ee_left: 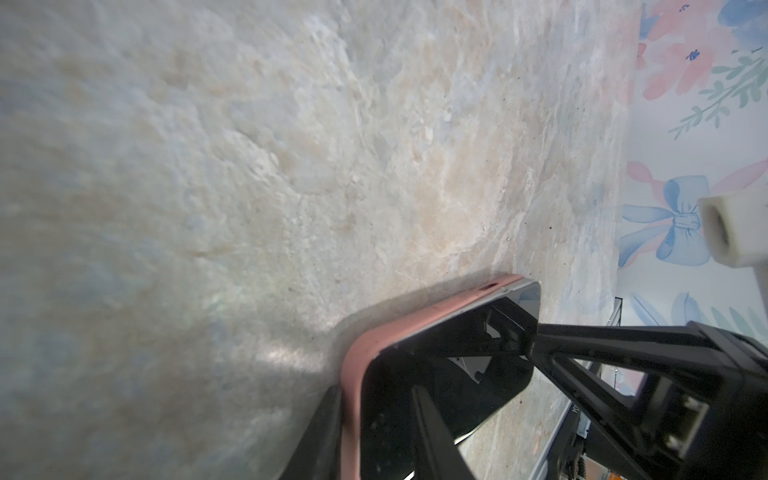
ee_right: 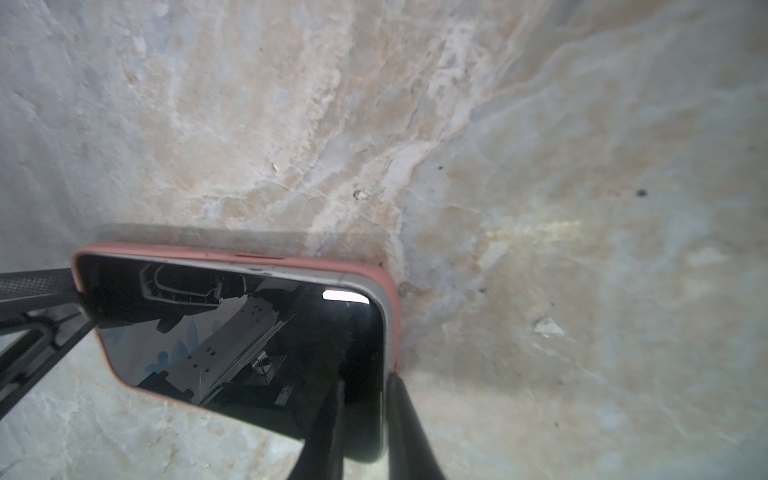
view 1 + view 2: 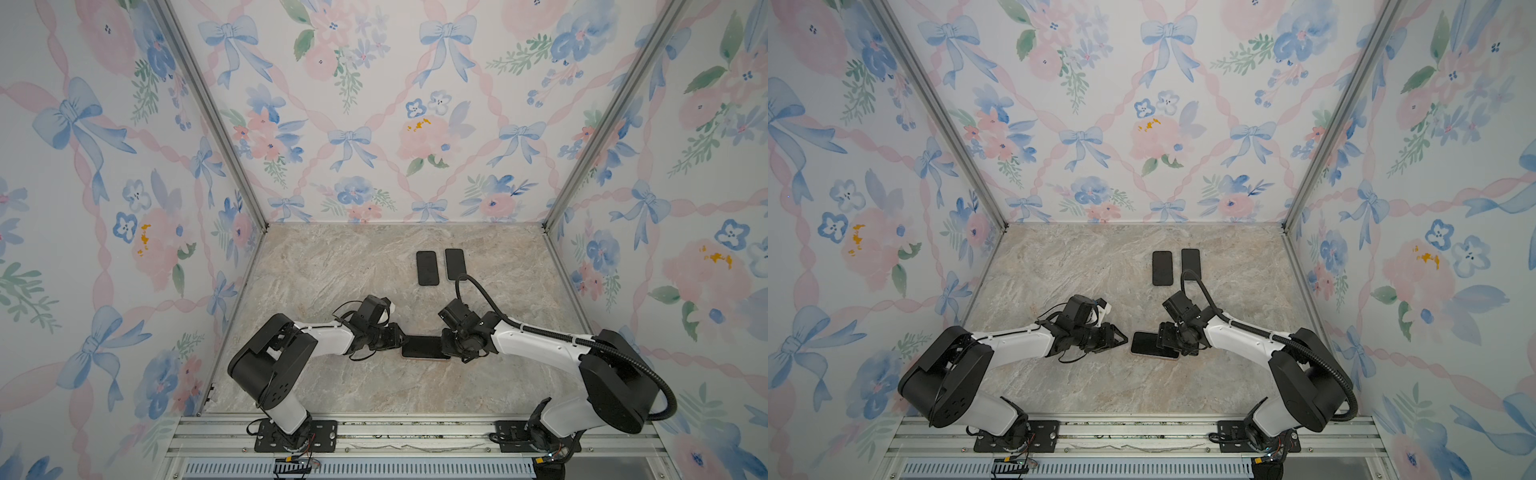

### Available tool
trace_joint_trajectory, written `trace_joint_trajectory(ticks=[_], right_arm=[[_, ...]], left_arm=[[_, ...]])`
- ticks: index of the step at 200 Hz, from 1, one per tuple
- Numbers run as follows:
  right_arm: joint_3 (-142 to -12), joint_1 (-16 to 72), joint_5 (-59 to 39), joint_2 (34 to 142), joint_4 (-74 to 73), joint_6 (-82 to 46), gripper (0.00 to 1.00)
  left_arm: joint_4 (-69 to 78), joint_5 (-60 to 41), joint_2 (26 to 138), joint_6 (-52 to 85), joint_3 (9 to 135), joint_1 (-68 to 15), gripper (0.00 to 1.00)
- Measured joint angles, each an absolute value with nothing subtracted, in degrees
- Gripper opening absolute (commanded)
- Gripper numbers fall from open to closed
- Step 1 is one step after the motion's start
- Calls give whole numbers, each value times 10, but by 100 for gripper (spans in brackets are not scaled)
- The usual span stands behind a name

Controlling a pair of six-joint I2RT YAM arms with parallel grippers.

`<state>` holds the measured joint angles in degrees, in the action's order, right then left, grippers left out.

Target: Put the phone into the phone case

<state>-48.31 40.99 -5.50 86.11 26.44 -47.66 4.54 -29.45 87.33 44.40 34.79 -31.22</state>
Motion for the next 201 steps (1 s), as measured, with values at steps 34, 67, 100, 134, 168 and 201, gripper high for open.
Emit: trace_joint_trajectory(ticks=[34, 67, 100, 134, 168, 201], right_arm=[[-498, 416, -30, 861, 304, -466, 82], [-500, 417, -14, 860, 322, -456, 65], [-488, 417, -11, 854, 318, -446, 55], [-479, 417, -12, 854, 309, -445, 52], [-478, 417, -12, 854, 302, -445, 51], [-475, 417, -17, 855, 293, -445, 51]], left_arm=[[41, -297, 897, 422, 376, -316, 45], [35, -308, 898, 401, 383, -322, 43], [33, -313, 921, 387, 393, -324, 40], [31, -308, 943, 380, 397, -332, 32], [11, -272, 964, 375, 432, -346, 25], [-14, -220, 968, 367, 458, -357, 20]])
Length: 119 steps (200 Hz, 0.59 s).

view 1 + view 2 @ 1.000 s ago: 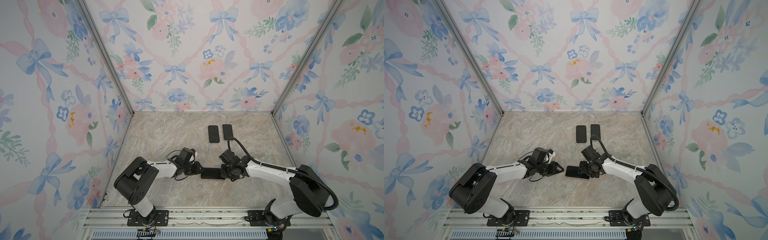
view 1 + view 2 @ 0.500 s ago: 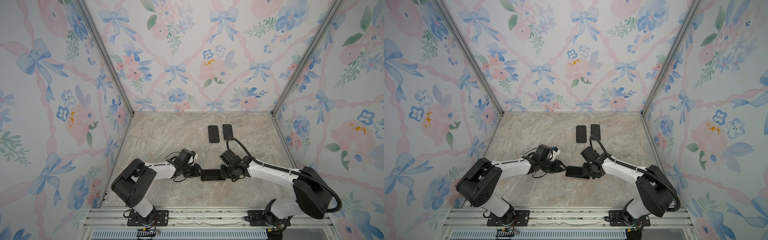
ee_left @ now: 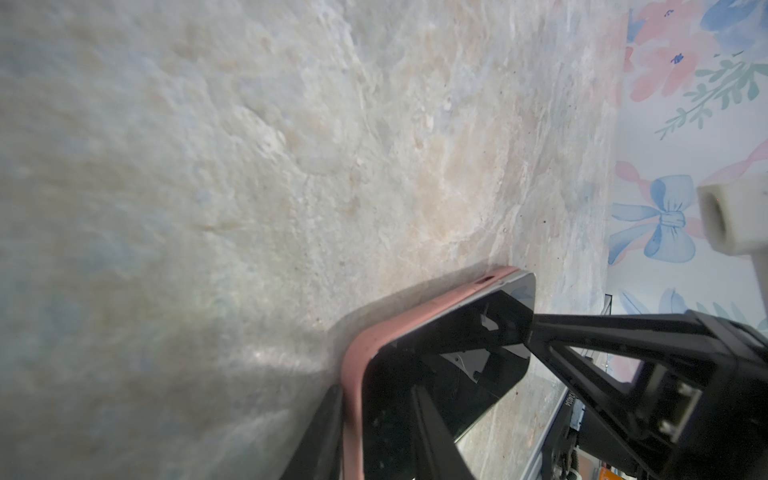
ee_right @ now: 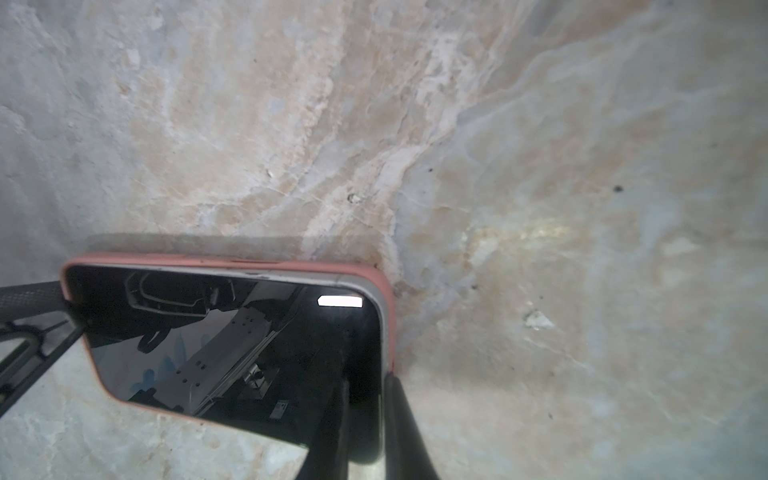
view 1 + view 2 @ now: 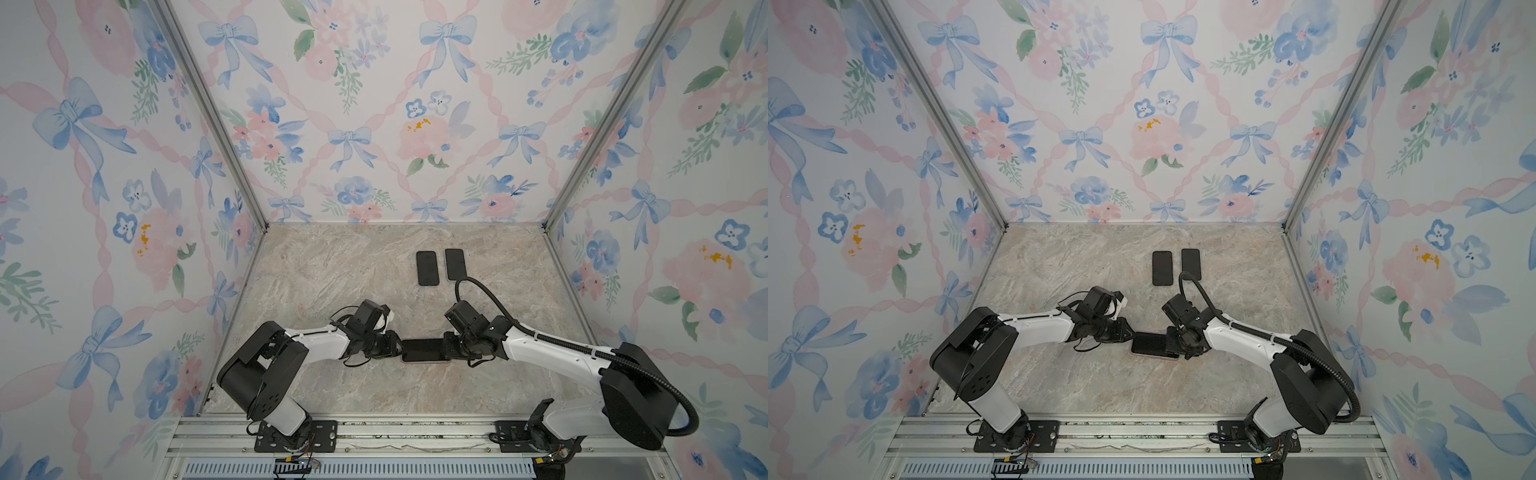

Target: Put the phone into the phone case

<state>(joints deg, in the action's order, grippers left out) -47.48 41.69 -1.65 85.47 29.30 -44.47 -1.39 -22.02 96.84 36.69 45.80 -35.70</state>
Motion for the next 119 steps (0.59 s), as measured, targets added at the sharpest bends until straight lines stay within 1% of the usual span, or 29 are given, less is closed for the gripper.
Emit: trace_joint_trajectory(ticks=[97, 119], right_arm=[[-474, 417, -25, 864, 282, -445, 47], [-472, 417, -25, 864, 281, -445, 45]], left_arm=[[-35, -183, 989, 359, 493, -379, 9], [-36, -180, 988, 359, 494, -379, 8]])
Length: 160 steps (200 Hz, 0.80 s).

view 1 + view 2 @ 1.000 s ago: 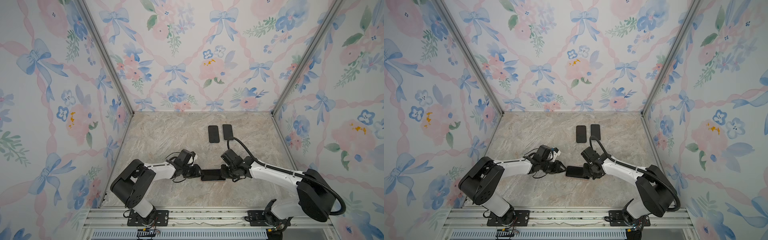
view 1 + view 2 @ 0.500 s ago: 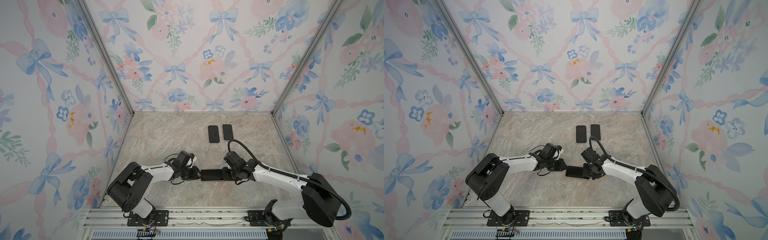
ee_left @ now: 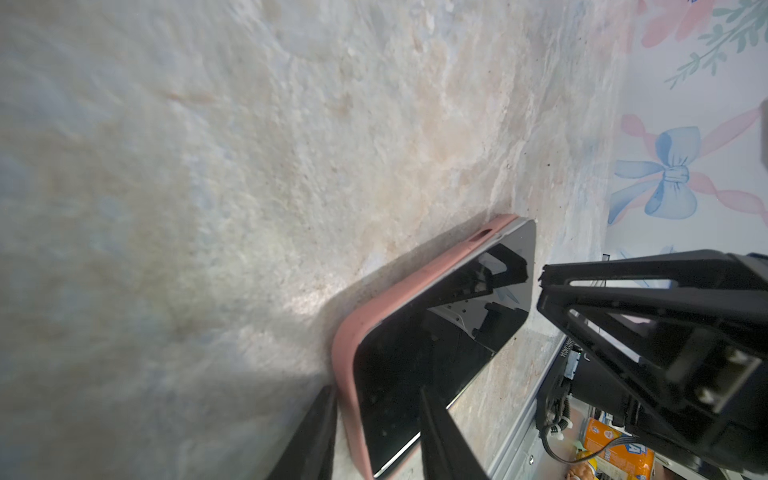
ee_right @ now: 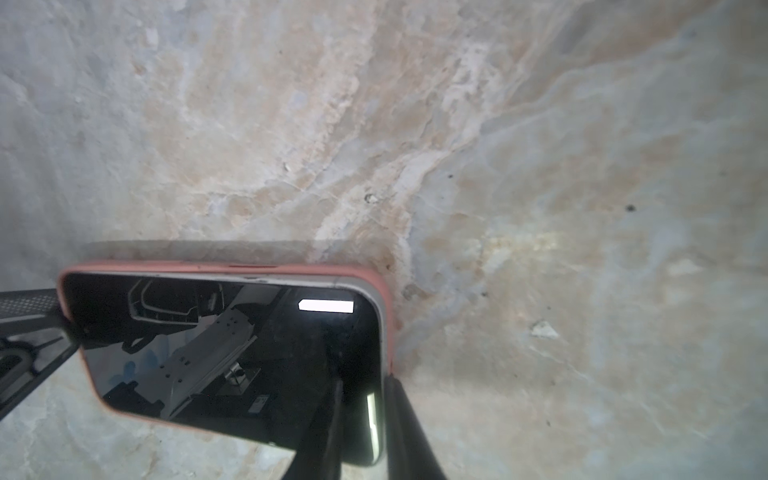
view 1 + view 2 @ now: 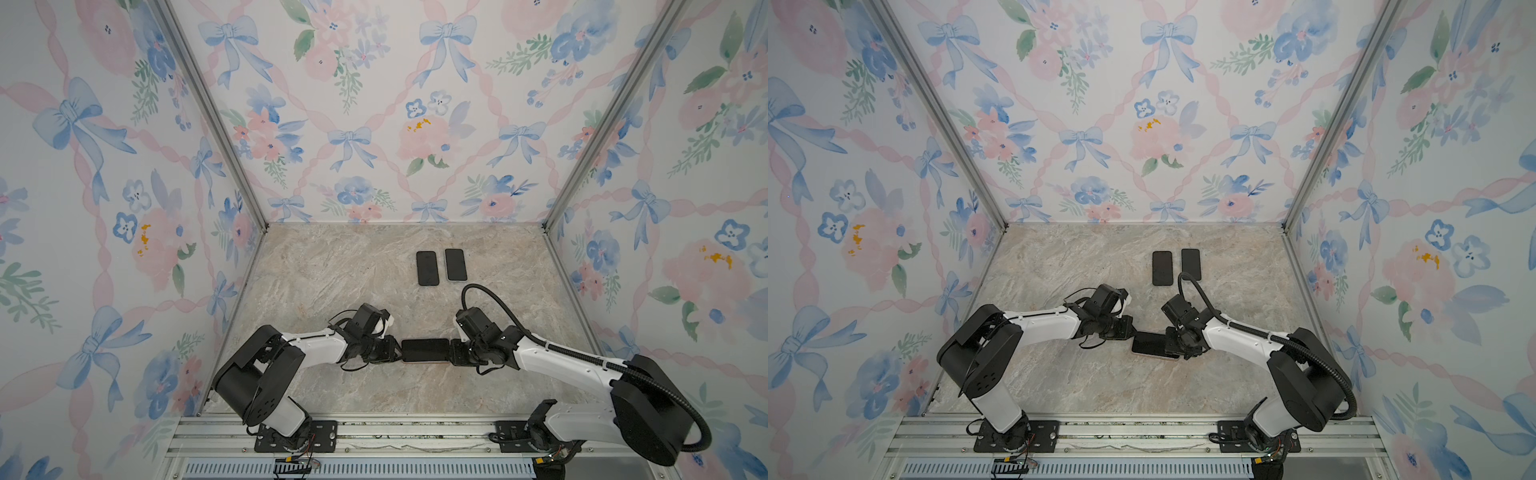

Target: Put the phone into the phone case

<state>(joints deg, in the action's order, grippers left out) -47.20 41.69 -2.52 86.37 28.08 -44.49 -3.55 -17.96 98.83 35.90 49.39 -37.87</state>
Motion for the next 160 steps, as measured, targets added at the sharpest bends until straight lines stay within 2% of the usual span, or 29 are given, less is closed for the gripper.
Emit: trace_joint_trajectory(ticks=[19, 66, 140, 160], right_arm=[[-465, 417, -27, 864, 276, -445, 42], [-460, 417, -29, 864, 268, -454, 34], [-455, 417, -27, 859, 265, -472, 24], [-450, 417, -26, 857, 261, -480, 21]], left_arm=[[-35, -176, 986, 360, 492, -381, 9], [-36, -173, 974, 365, 477, -390, 21], [-13, -190, 969, 388, 458, -390, 22], [-1, -196, 967, 395, 452, -389, 28]])
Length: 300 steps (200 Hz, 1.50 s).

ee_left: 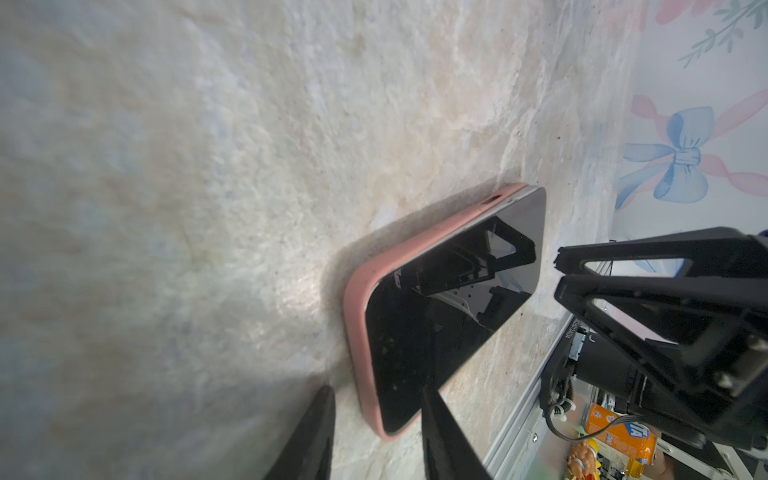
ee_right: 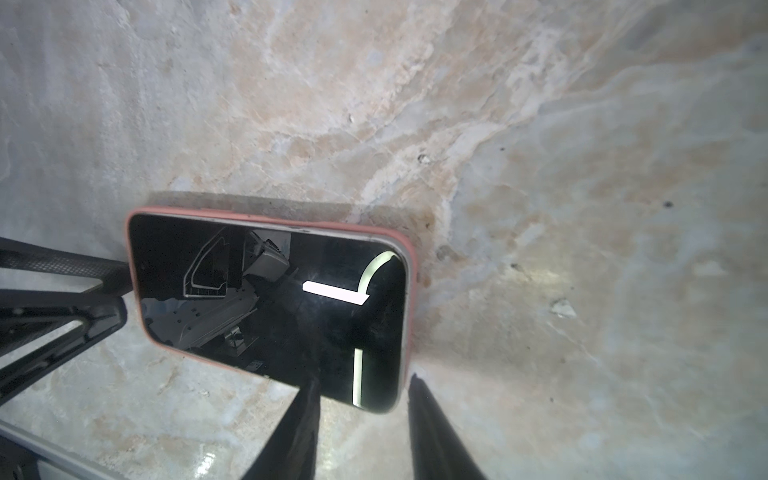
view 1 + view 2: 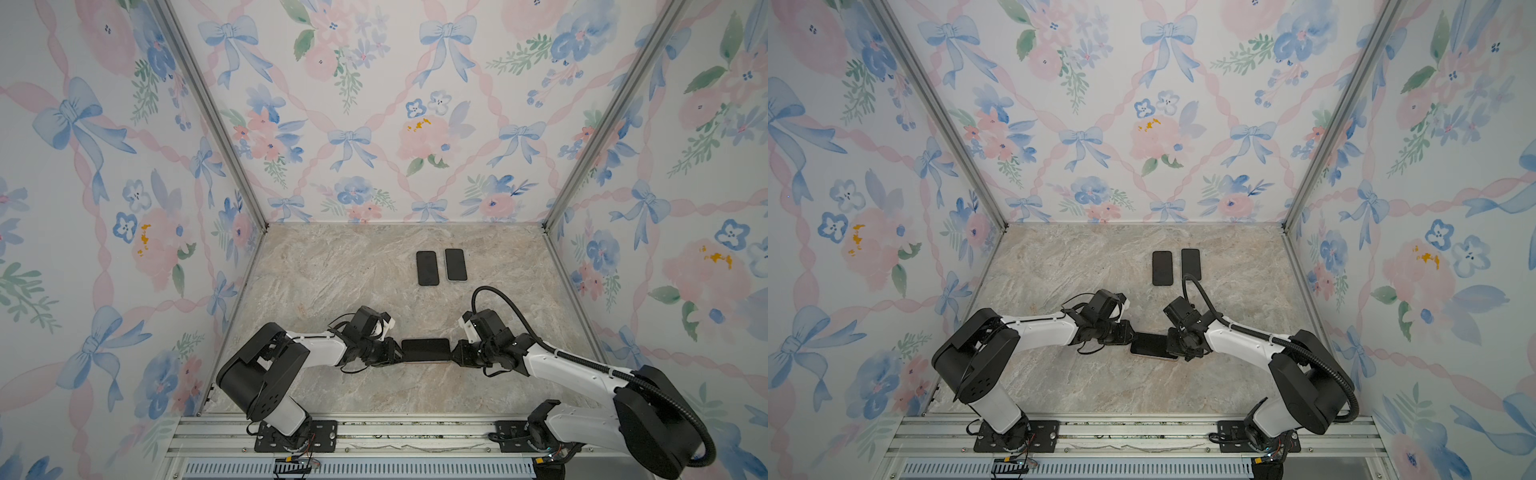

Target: Put the phone into the phone case

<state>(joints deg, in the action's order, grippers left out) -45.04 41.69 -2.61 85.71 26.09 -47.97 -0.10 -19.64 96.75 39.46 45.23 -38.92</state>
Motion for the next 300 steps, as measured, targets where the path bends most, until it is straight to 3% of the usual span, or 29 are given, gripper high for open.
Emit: trace_joint_trajectory(ticks=[65, 204, 300], right_arm=[[-444, 418, -24, 858, 254, -505, 18], [-452, 444, 20, 867, 261, -542, 9], [-464, 443, 6, 844, 283, -462, 32]], left_arm=[[30, -218, 965, 420, 439, -384, 32], [107, -239, 959, 465, 396, -374, 28], [67, -279, 917, 440, 361, -367, 36]])
